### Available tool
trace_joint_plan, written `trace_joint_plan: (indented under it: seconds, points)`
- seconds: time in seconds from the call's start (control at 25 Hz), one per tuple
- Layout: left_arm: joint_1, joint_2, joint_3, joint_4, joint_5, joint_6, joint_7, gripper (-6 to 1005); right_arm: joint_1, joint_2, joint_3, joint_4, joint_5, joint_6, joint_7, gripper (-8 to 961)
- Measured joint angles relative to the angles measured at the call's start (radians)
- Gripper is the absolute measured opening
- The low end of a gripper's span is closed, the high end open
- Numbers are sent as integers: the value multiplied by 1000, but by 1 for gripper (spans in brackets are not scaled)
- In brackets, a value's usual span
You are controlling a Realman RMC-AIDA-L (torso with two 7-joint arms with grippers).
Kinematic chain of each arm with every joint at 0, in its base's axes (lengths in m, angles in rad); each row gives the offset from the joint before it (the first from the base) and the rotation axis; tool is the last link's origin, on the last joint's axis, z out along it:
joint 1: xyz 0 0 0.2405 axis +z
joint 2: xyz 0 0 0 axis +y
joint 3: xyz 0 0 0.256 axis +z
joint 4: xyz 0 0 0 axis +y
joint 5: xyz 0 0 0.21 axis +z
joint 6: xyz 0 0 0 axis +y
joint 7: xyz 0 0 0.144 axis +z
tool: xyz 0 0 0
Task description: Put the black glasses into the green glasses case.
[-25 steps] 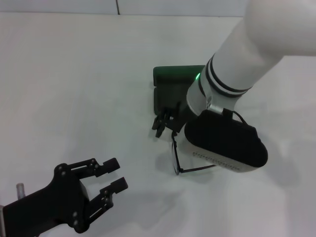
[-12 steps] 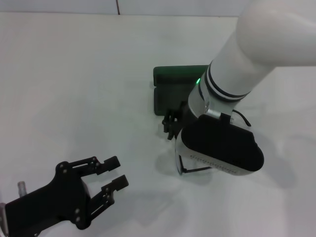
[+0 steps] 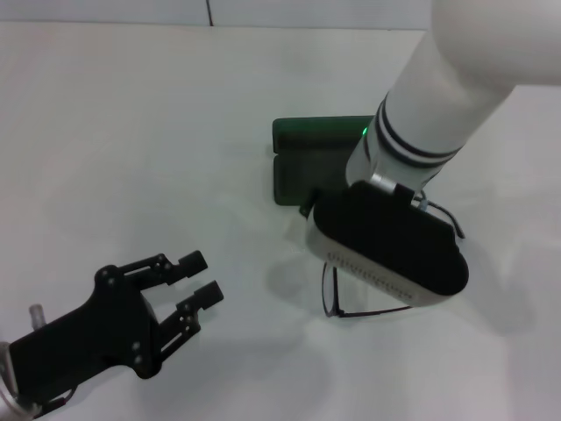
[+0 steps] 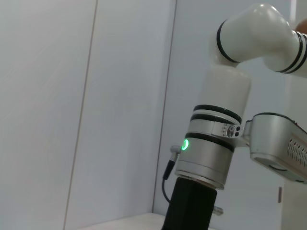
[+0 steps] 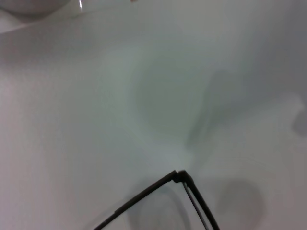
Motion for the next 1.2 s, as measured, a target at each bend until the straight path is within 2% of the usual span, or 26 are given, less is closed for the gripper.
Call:
trace_joint_plan:
  seconds: [0.2, 0.44, 0.56, 0.68, 0.72, 0.8, 0.88, 0.96, 1.0, 1.08, 1.16, 1.2]
  points:
    - [-6, 1, 0, 2, -20, 7, 0, 240, -19, 0, 105, 0, -1, -53, 22, 104]
    - [-30, 6, 0, 11, -58, 53, 0, 231, -28, 0, 383, 27, 41, -179, 61, 103]
    - [-47, 7, 0, 11, -116, 70, 0, 226, -13, -1, 554, 80, 51, -202, 103, 103]
    - [-73, 3, 3, 8, -150, 83, 34, 222, -12, -5, 769, 154, 94, -209, 122, 103]
    - [-84, 2, 4, 6, -150, 99, 53, 220, -20, -7, 868, 190, 126, -216, 130, 103]
    - [-105, 1, 6, 4, -164, 148, 84, 217, -46, -12, 990, 237, 165, -233, 176, 102]
    - [-123, 0, 20, 5, -222, 185, 79, 214, -78, -12, 1037, 259, 182, -245, 215, 102]
    - [-136, 0, 56, 8, -311, 191, 46, 211, -137, -6, 1057, 269, 247, -249, 235, 102]
    - [-148, 2, 85, 12, -353, 190, 30, 177, -171, -3, 1056, 273, 292, -249, 237, 102]
    - [-182, 7, 132, 14, -399, 190, 9, 110, -245, -2, 1041, 286, 448, -244, 235, 102]
    - [-222, 12, 151, 9, -395, 188, 3, 43, -288, -4, 1035, 323, 575, -240, 231, 102]
    - [-239, 12, 154, 7, -388, 187, 1, 43, -305, -5, 1035, 346, 629, -240, 227, 102]
